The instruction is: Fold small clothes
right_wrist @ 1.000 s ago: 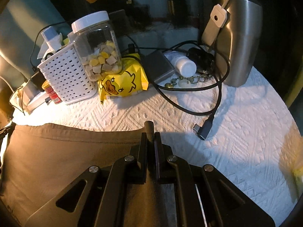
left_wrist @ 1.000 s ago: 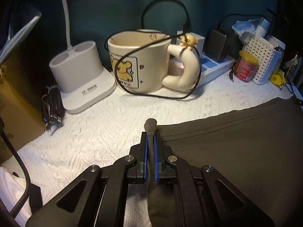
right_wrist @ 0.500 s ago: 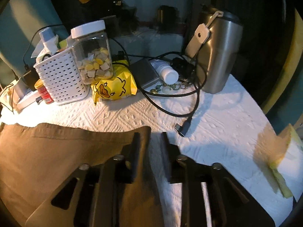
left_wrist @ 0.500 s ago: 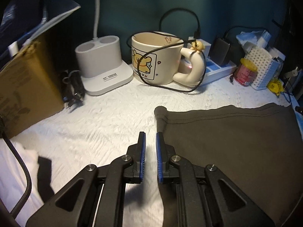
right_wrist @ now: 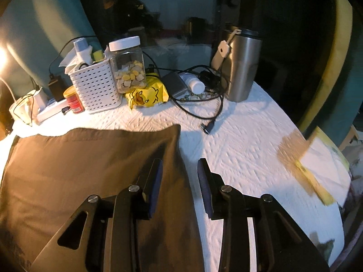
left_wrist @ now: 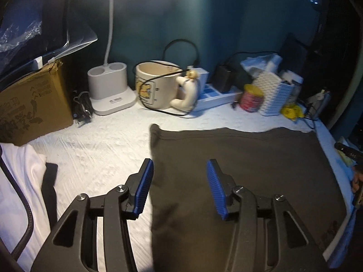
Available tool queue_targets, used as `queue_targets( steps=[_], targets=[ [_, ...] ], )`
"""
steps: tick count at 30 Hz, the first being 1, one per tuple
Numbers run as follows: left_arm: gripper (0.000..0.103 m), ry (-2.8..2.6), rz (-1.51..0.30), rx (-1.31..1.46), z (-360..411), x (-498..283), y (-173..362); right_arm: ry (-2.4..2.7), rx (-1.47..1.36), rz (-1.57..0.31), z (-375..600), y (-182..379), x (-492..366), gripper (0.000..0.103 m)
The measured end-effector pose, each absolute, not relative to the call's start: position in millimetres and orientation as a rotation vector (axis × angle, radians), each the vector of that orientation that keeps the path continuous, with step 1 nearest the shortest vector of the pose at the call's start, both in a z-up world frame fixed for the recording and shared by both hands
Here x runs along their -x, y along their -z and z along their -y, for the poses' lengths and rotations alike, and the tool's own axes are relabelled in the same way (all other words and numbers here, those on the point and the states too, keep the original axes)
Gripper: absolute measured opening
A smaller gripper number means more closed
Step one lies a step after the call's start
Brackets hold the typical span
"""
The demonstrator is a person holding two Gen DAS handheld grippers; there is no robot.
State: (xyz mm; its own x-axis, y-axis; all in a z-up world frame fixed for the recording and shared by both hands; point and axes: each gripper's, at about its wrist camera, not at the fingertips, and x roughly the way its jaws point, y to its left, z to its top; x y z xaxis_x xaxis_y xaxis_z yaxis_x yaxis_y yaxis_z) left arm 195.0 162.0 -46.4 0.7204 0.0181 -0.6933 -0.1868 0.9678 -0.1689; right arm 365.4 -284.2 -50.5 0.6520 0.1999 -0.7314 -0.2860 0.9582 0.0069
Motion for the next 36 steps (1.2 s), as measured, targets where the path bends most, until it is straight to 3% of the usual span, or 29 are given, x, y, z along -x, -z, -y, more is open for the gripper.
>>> queue_targets(
  steps=[14, 18, 26, 30, 36],
  targets=[
    [0.049, -0.017, -0.766, 0.287, -120.8, -153.6, 47.8, -0.274, 0.045, -0.827, 314.9, 51.9, -297.5, 0.035],
    [0.049, 0.021, -0.767, 0.27, -102.4, -143.1, 47.9, -0.277, 0.026, -0.82, 321.9, 50.0, -278.7, 0.053],
    [0.049, 0.077, -0.787, 0.253, -74.8, -127.2, 51.9, -0.285, -0.022, -0.865, 336.1, 60.1, -236.6, 0.055],
    [0.049, 0.11, -0.782, 0.228, -61.5, -120.4, 51.7, -0.301, -0.005, -0.898, 340.7, 65.3, -218.8, 0.062],
    [0.049, 0.12, -0.793, 0.195, -52.1, -115.2, 56.3, -0.321, 0.003, -0.93, 344.4, 68.7, -193.8, 0.065]
  ],
)
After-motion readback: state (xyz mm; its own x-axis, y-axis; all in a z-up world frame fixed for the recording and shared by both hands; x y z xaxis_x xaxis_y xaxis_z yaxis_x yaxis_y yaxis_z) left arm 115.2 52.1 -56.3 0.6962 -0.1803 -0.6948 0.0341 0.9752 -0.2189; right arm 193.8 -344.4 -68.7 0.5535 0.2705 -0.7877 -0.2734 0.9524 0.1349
